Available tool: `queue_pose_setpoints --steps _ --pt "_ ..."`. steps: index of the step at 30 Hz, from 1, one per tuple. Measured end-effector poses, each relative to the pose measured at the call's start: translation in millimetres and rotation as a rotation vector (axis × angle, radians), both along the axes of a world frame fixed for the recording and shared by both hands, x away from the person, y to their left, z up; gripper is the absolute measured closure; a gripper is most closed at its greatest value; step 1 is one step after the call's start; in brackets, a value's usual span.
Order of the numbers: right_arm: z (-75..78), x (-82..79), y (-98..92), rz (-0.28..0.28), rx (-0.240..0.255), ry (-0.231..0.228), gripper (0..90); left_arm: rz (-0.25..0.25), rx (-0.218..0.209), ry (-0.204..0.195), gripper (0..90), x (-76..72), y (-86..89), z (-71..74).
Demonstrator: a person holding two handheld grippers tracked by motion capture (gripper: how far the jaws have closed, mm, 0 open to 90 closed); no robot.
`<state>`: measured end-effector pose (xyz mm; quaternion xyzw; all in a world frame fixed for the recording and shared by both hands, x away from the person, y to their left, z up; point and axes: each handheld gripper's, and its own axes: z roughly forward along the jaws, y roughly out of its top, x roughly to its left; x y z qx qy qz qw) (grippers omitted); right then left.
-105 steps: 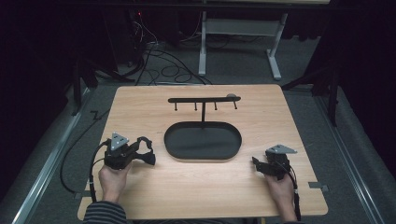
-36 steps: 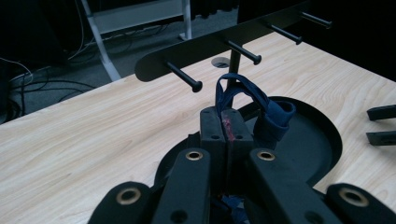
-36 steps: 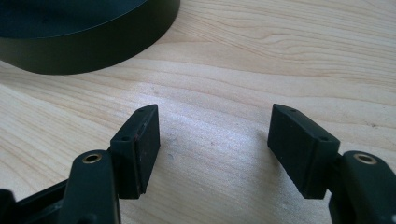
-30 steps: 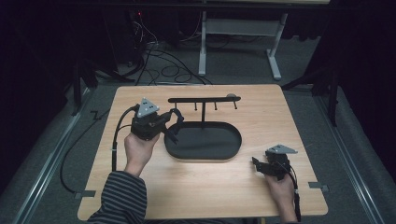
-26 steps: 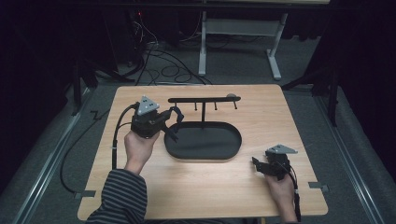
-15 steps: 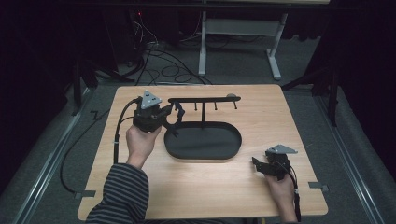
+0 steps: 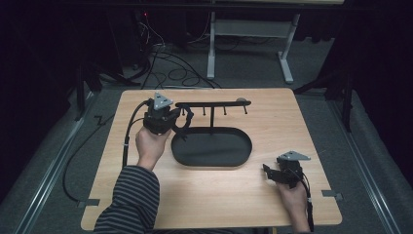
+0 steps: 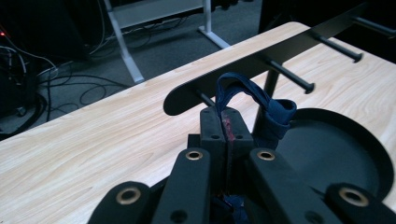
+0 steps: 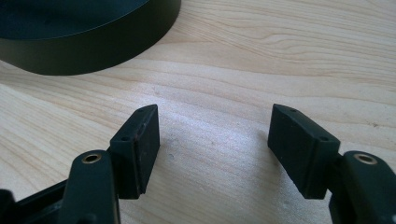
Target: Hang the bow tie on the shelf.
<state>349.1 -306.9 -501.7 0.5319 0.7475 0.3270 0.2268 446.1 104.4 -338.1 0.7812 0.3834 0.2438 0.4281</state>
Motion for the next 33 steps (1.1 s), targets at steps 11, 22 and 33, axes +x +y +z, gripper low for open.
queue_pose_setpoints --steps 11,22,33 --pt "0.0 0.0 -0.2 0.001 0.002 0.000 35.7 0.017 0.010 0.007 88.9 6.6 -3.0 -7.1" --pt "0.0 0.0 0.0 0.001 0.001 0.000 35.6 0.018 0.015 0.024 87.5 7.4 -1.6 -12.9" --pt "0.0 -0.1 0.0 0.002 0.000 0.000 35.7 0.010 0.009 0.037 83.8 7.3 -2.2 -16.8"
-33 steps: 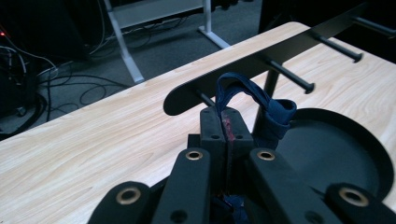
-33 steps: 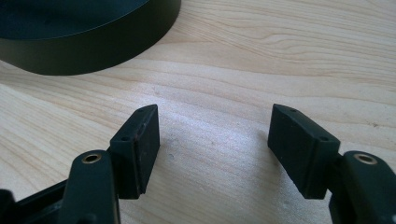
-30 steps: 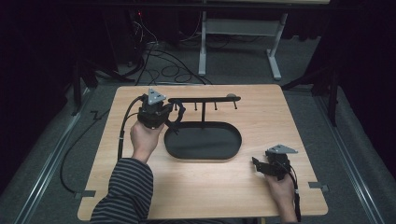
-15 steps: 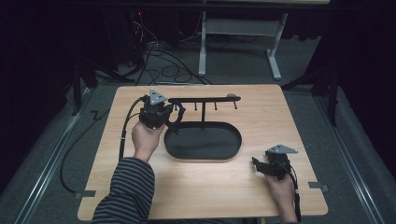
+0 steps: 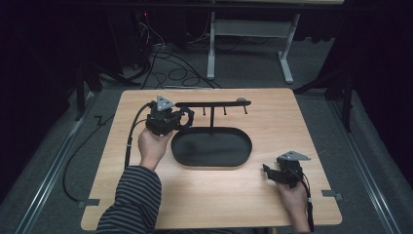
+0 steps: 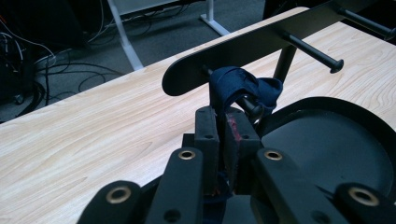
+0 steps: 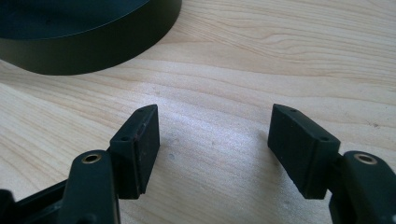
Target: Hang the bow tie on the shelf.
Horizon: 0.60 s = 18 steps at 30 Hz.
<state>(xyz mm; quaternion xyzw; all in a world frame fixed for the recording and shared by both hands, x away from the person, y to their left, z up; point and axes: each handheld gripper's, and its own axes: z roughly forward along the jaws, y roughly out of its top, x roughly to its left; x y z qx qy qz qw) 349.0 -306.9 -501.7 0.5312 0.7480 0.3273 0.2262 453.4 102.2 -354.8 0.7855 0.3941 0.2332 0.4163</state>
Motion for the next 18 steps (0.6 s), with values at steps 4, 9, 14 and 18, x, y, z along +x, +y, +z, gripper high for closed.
queue_pose_setpoints --steps 4,9,14,18 --pt "0.0 0.0 0.0 0.000 0.000 0.000 35.6 0.000 0.006 -0.006 80.6 -2.9 1.3 1.6" --pt "0.0 0.0 -0.1 0.001 0.000 0.000 35.6 -0.013 -0.013 -0.015 78.1 -7.8 5.6 4.8" --pt "0.0 0.0 0.1 0.000 -0.001 0.000 35.6 -0.014 -0.021 -0.024 74.0 -13.6 9.7 7.8" --pt "0.0 0.0 0.3 0.000 -0.003 0.000 35.6 -0.021 -0.029 -0.025 69.9 -17.9 13.6 10.2"
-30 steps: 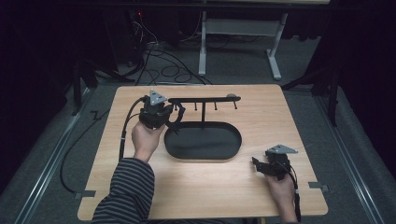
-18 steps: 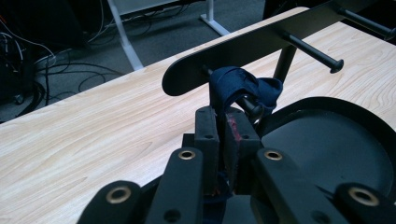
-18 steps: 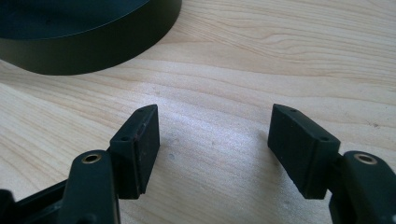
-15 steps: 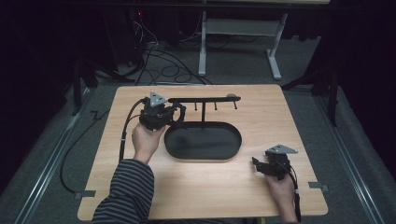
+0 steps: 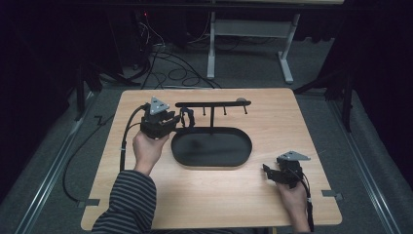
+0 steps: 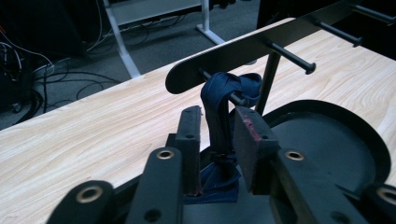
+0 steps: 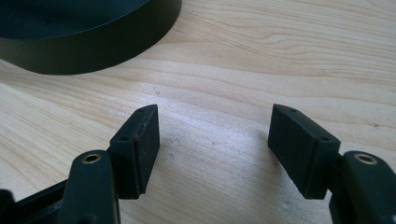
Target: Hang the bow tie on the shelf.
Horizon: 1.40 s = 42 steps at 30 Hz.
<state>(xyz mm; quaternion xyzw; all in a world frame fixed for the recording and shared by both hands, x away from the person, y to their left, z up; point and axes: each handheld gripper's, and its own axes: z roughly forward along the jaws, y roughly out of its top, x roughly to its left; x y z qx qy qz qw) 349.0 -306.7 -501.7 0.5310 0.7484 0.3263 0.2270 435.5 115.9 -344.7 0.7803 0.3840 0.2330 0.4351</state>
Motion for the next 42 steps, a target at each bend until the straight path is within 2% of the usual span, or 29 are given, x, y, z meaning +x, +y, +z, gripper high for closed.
queue_pose_setpoints --steps 17,28,42 --pt "0.0 -0.2 0.4 -0.001 -0.001 0.001 35.6 0.017 -0.047 0.016 57.5 -14.3 24.0 -0.1" --pt "0.0 -0.1 0.5 0.000 -0.004 0.001 35.7 0.033 -0.062 0.021 55.7 -23.6 38.6 -3.2" --pt "-0.2 -0.1 1.2 0.000 -0.012 -0.003 35.7 0.065 -0.080 0.022 54.6 -43.7 63.0 -8.9"
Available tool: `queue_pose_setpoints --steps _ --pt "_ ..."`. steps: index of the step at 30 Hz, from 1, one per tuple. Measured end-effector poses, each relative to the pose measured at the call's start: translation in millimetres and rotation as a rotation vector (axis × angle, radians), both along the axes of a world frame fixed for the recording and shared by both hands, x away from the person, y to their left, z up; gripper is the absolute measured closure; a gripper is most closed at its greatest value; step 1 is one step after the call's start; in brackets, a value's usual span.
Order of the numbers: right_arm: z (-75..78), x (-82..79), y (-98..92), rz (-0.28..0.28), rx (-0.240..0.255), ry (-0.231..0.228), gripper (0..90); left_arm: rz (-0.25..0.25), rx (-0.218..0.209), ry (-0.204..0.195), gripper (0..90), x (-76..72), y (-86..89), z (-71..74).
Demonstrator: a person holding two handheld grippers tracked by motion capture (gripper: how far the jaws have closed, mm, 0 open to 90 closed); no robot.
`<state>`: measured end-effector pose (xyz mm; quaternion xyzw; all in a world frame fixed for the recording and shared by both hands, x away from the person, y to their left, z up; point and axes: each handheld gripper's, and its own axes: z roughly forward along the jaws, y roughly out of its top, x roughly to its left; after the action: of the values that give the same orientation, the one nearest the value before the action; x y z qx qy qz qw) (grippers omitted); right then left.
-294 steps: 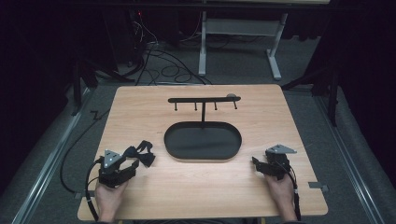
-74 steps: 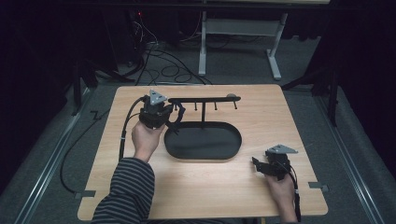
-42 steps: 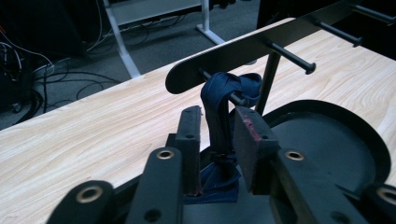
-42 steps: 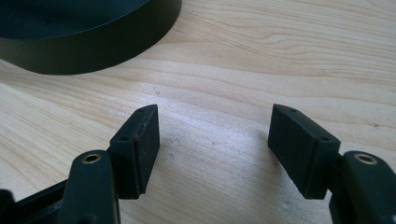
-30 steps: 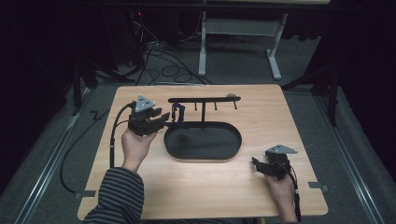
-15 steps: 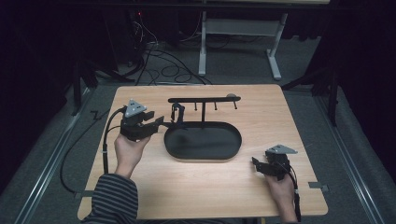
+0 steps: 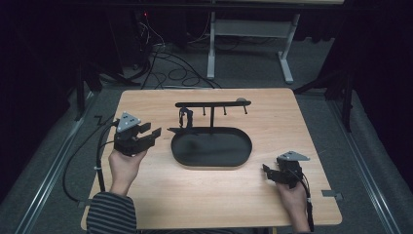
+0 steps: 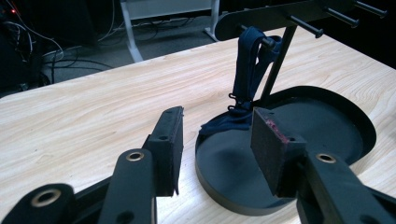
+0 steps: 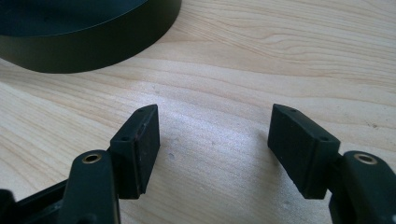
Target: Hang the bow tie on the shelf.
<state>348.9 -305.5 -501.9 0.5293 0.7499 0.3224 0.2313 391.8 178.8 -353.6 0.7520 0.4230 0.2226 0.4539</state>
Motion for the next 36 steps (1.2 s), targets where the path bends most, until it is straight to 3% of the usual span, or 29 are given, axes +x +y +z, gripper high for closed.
queue_pose_setpoints --steps 36 --pt "0.1 -0.2 0.6 0.000 -0.004 0.002 35.6 0.030 -0.061 0.028 53.2 -29.5 27.0 -16.9"
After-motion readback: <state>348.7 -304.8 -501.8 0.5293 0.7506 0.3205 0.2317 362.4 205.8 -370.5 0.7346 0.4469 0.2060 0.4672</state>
